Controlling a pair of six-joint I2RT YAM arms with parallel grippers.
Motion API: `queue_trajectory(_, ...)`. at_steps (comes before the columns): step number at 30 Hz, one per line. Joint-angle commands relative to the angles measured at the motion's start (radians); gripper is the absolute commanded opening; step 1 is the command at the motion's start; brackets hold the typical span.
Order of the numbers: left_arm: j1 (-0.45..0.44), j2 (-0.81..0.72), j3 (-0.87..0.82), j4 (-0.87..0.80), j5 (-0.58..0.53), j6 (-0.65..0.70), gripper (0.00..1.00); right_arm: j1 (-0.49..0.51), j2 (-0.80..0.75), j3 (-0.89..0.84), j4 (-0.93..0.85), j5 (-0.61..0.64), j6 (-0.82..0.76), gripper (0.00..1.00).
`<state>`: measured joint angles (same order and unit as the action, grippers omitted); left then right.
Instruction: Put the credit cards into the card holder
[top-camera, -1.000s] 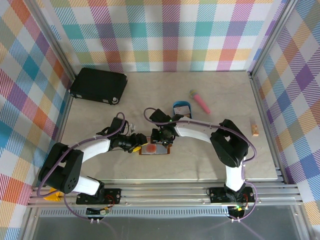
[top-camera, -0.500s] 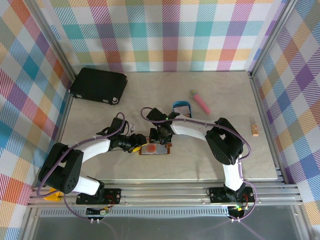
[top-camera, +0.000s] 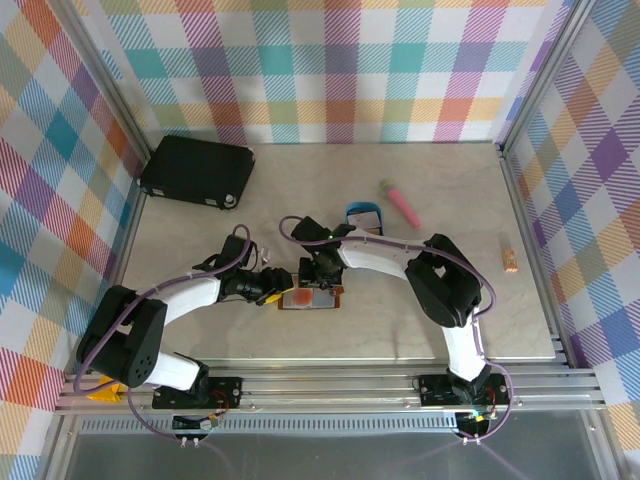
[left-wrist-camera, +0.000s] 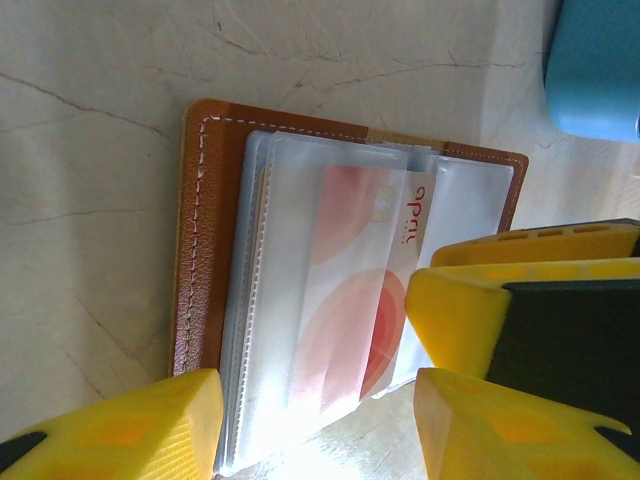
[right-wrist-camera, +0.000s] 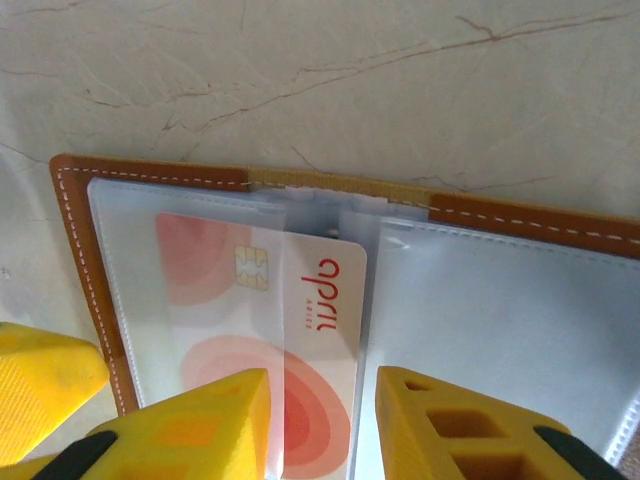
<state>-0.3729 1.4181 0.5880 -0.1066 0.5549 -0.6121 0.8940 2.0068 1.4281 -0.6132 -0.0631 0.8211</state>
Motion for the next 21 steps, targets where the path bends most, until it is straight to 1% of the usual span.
queue_trajectory(1, -0.011, 0.006, -0.008, -0.016, -0.016, 0.015, 0.53, 0.012, 0.021, 0.035, -0.029, -0.003, -0.016, 0.33)
queue_trajectory(15, -0.011, 0.007, -0.013, -0.008, -0.018, 0.016, 0.52, 0.017, 0.04, 0.047, -0.028, -0.026, -0.015, 0.31)
queue_trajectory(21, -0.011, 0.016, -0.013, 0.001, -0.014, 0.013, 0.52, 0.02, 0.035, 0.048, -0.044, -0.006, -0.02, 0.32)
